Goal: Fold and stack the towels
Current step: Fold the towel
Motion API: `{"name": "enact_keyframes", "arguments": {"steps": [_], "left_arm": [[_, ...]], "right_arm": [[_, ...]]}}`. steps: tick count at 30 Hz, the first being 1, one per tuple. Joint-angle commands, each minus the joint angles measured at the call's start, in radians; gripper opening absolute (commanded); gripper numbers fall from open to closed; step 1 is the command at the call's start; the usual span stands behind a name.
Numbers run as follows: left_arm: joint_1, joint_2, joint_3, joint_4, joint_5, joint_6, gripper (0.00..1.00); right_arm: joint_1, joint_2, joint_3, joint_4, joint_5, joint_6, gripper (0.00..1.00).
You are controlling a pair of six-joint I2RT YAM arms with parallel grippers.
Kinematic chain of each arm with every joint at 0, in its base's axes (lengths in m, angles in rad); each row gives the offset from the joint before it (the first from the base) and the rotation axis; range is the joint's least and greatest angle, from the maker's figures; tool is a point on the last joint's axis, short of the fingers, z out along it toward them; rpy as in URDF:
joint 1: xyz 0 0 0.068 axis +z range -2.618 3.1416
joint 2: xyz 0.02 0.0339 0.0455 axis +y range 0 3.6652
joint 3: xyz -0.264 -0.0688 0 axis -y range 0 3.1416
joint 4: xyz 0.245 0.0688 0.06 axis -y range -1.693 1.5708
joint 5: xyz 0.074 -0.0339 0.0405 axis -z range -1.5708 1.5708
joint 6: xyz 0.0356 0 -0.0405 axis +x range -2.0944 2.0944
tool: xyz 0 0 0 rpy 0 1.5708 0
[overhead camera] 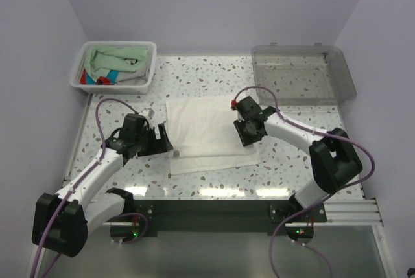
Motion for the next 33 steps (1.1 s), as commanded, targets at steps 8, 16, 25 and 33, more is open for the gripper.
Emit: {"name": "enact_keyframes", "arguments": {"steps": [8, 16, 25, 33], "left_arm": [[-0.005, -0.032, -0.038, -0.004, 0.026, -0.068, 0.85], [-0.006, -0.073, -0.063, -0.030, 0.016, -0.108, 0.85], [-0.008, -0.049, -0.026, 0.003, 0.026, -0.124, 0.76], [-0.015, 0.186, 0.135, 0.141, -0.010, -0.100, 0.59]], "right_arm": [[0.009, -0.198, -0.194, 0.034, -0.133, 0.083, 0.28], [0.009, -0.314, -0.338, 0.033, -0.157, 0.204, 0.38], [-0.052, -0.408, -0.289, 0.090, -0.049, 0.200, 0.41], [-0.124, -0.195, -0.125, 0.180, -0.067, 0.155, 0.34]]}}
